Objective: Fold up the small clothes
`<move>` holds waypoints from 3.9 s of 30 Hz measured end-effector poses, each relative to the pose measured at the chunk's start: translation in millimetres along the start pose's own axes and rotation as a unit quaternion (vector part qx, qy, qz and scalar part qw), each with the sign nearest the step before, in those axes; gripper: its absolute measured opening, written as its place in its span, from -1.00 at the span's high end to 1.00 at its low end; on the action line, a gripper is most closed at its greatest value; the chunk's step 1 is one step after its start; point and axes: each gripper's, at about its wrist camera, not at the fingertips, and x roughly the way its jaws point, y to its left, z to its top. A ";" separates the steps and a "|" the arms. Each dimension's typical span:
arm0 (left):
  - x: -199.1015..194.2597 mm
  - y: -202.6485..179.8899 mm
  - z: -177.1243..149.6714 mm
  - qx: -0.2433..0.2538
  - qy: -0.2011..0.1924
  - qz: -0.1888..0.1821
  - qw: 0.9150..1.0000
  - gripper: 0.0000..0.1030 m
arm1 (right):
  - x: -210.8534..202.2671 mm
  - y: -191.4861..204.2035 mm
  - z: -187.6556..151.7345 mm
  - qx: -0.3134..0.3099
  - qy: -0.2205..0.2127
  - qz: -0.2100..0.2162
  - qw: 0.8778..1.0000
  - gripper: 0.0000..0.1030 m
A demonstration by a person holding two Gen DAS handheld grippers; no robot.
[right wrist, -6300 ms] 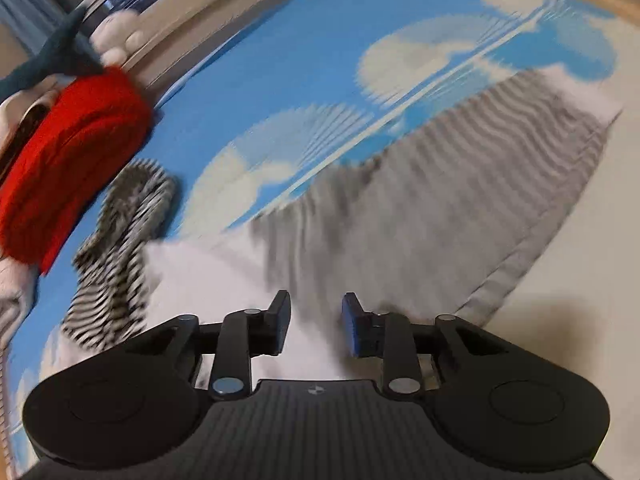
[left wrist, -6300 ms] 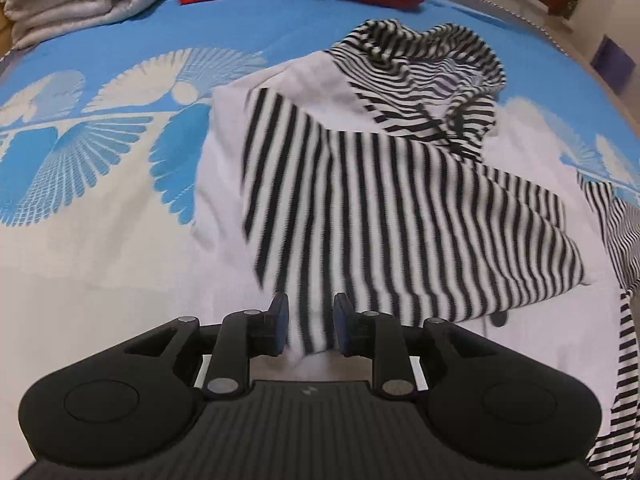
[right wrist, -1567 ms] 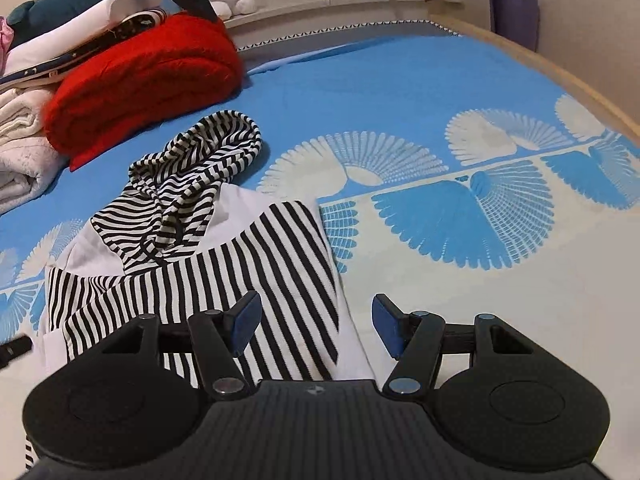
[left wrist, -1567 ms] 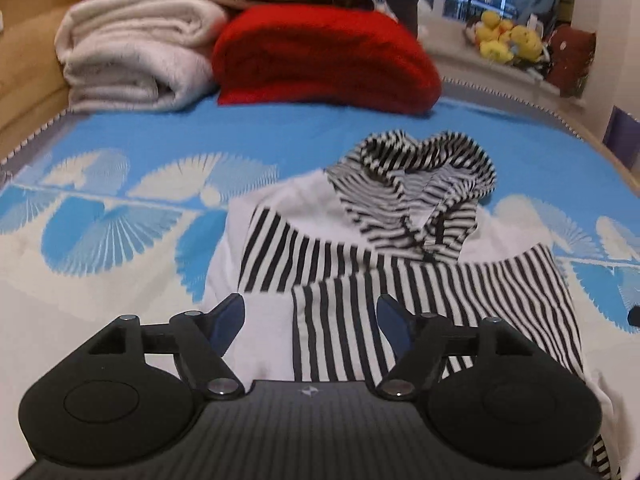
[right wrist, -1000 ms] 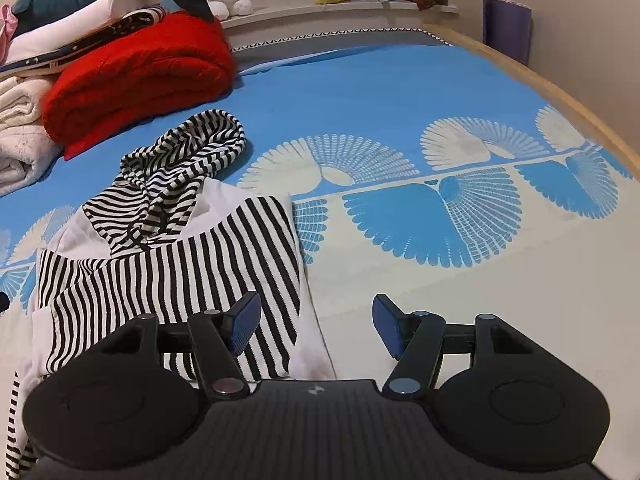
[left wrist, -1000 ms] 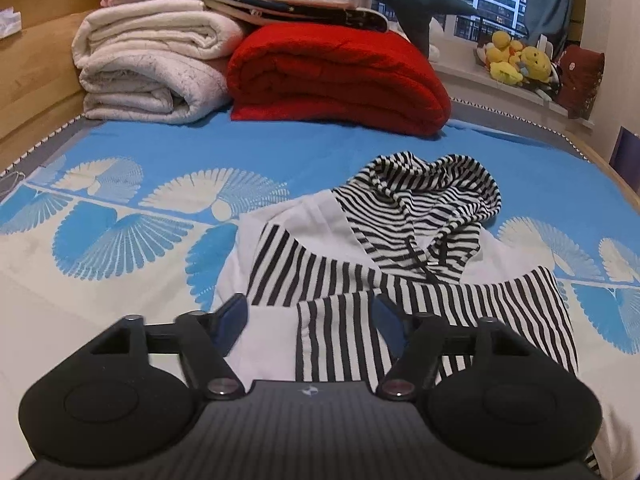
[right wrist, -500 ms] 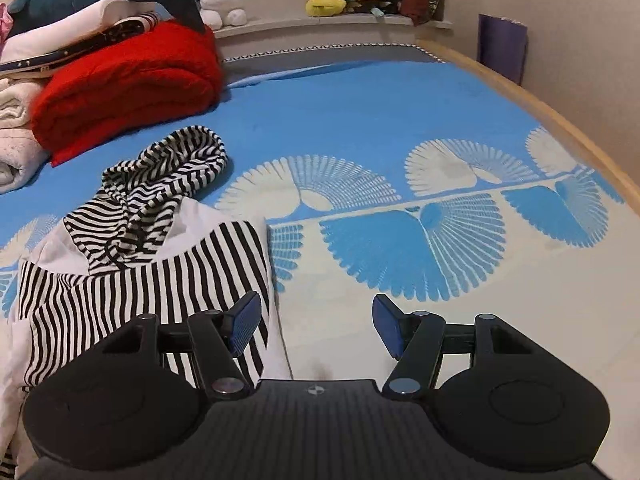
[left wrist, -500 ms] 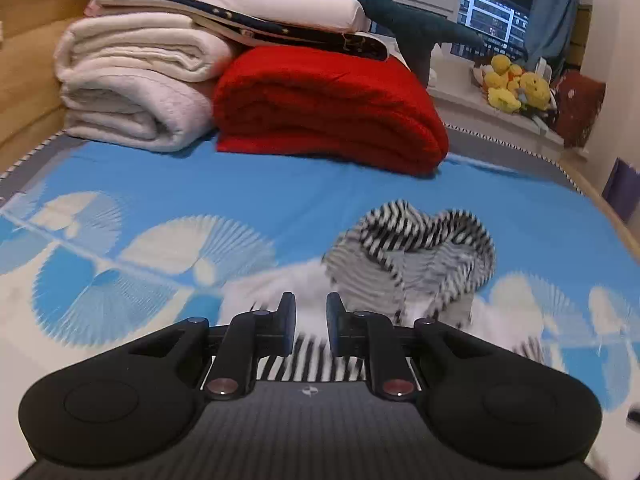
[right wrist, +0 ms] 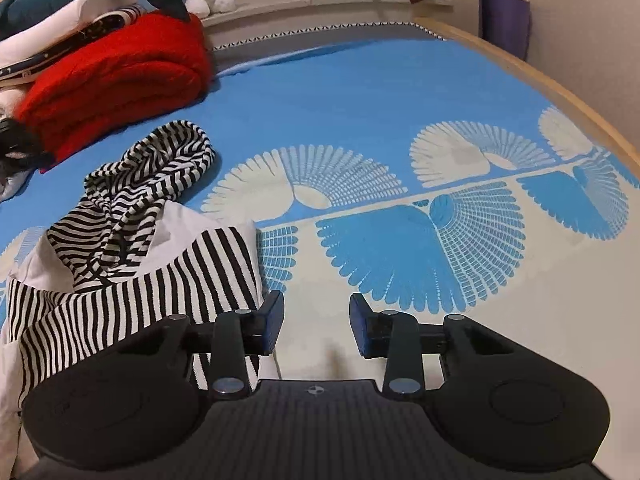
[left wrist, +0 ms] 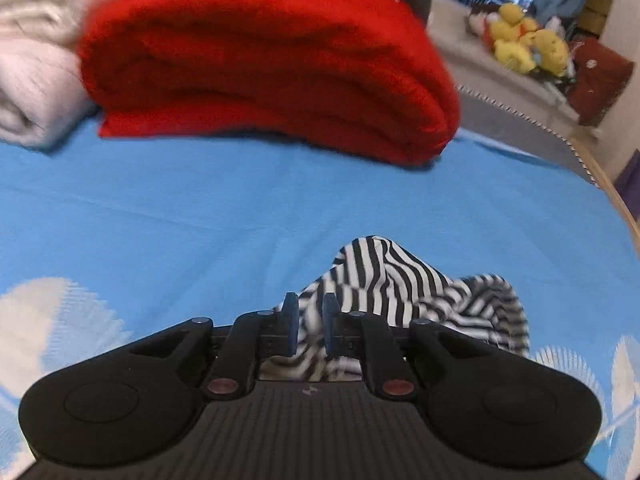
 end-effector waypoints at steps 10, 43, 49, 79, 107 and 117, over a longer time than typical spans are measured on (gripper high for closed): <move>95.4 -6.8 11.7 -0.044 0.068 0.023 0.996 0.93 | 14.5 11.6 -1.4 -0.013 0.008 -0.003 1.000 0.27; -200.7 90.8 -274.9 -0.156 0.099 0.017 0.983 0.41 | -23.2 26.1 6.9 0.098 -0.044 0.125 0.986 0.39; -175.2 125.2 -294.5 -0.312 0.176 -0.027 0.933 0.25 | 12.2 55.7 5.1 0.112 0.006 0.189 0.976 0.34; -222.0 133.7 -246.1 -0.208 -0.052 -0.080 0.973 0.91 | -30.7 82.3 -11.4 0.062 -0.031 0.371 0.926 0.95; -145.5 138.4 -272.1 -0.263 0.121 -0.056 0.956 -0.20 | 82.9 62.3 -45.6 0.192 0.169 0.174 0.951 0.20; -199.8 151.2 -245.5 -0.302 0.001 -0.233 0.924 0.97 | 57.9 54.9 -16.5 0.224 0.043 0.238 0.944 0.96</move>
